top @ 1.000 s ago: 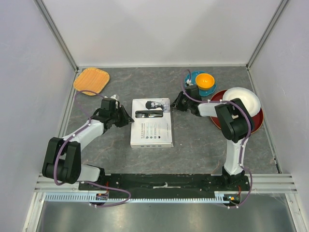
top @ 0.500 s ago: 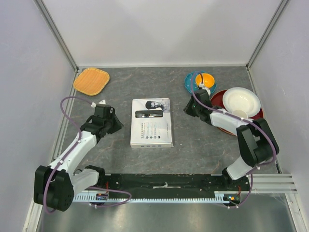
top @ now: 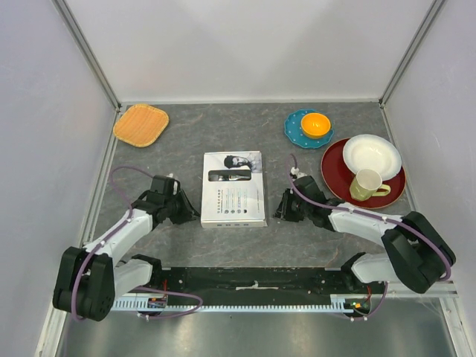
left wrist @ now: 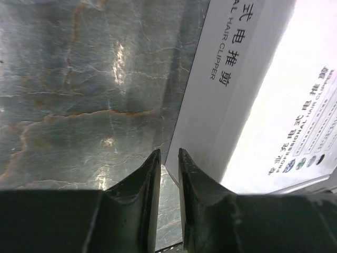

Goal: Sort the hair-cutting tools

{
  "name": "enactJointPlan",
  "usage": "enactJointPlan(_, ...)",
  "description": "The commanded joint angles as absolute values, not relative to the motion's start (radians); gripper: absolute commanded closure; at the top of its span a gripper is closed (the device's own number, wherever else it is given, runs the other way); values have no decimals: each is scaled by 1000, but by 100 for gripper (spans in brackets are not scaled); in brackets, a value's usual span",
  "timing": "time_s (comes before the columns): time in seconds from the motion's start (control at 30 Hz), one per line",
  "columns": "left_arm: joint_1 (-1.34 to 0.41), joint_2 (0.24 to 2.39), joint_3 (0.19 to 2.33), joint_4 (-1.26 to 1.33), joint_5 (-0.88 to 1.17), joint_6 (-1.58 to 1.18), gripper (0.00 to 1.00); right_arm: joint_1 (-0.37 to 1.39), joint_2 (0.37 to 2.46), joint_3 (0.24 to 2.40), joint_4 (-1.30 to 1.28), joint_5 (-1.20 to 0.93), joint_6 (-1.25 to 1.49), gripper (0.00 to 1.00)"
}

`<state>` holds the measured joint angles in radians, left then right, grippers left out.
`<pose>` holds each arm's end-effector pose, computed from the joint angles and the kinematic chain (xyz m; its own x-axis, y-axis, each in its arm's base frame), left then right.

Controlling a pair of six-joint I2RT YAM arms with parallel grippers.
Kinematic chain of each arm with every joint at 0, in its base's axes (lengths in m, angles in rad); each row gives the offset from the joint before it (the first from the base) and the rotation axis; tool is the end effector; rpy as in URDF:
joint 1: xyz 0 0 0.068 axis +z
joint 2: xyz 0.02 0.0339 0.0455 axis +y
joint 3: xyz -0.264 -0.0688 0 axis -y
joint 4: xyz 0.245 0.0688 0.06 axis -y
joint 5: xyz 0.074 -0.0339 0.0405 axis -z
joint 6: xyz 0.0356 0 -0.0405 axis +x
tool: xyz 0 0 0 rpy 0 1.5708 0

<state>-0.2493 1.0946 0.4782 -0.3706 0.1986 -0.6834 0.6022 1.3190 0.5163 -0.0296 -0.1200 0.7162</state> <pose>0.1859 -0.0546 0.1646 -0.8463 -0.4233 -0.3235 -0.2413 0.8459 -0.4757 0.1964 0.1401 0.1538 -0.8725 0.1912 -0.4497 -0.0742 0.8577 0.5087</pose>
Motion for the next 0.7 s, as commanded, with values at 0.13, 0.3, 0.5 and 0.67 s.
enactJointPlan(0.13, -253, 1177, 440, -236, 383, -667, 78, 669, 1411, 523, 130, -219, 753, 81)
enactJointPlan(0.3, -259, 1229, 399, -116, 509, -672, 82, 692, 1422, 528, 181, -247, 778, 83)
enactJointPlan(0.5, -265, 1278, 387, -40, 563, -686, 87, 719, 1459, 540, 230, -270, 802, 84)
enactJointPlan(0.67, -267, 1214, 411, -135, 439, -689, 86, 729, 1424, 607, 4, -37, 787, 84)
